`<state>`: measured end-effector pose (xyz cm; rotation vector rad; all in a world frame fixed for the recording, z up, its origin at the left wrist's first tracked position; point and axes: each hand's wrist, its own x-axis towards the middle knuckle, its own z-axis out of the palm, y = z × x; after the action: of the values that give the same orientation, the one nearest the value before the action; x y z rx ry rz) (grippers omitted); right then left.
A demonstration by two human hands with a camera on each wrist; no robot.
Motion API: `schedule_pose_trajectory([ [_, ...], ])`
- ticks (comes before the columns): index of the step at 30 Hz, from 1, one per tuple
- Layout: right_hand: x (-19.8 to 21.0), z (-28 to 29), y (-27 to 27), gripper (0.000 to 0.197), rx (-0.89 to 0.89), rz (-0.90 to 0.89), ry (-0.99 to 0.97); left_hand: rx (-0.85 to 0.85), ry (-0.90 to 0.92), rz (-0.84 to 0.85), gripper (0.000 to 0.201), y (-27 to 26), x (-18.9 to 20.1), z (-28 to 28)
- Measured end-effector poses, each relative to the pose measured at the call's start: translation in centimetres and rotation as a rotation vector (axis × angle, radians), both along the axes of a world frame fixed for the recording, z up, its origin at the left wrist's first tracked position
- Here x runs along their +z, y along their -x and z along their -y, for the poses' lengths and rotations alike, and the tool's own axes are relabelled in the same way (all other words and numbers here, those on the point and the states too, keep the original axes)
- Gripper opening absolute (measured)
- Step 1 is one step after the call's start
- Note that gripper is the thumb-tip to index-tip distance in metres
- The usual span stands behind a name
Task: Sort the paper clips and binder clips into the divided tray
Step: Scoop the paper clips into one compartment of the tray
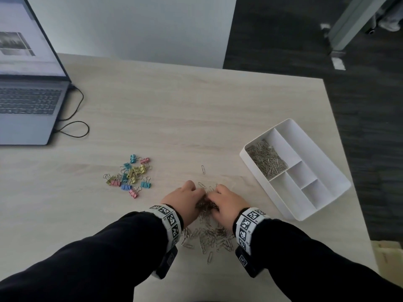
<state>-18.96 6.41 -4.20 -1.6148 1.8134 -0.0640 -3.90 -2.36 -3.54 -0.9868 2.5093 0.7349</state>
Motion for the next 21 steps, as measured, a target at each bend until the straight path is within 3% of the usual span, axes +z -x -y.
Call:
schedule_pose_trajectory([
  [9,0.3,0.4,0.8,0.022,-0.151,0.089,-0.021,0.06,-0.092,-0.021,0.026,1.0,0.0,1.7],
  [21,2.5,0.5,4.2,0.015,-0.337,0.195,0.12,0.122,-0.167,-0.101,0.012,2.9,1.8,3.6],
])
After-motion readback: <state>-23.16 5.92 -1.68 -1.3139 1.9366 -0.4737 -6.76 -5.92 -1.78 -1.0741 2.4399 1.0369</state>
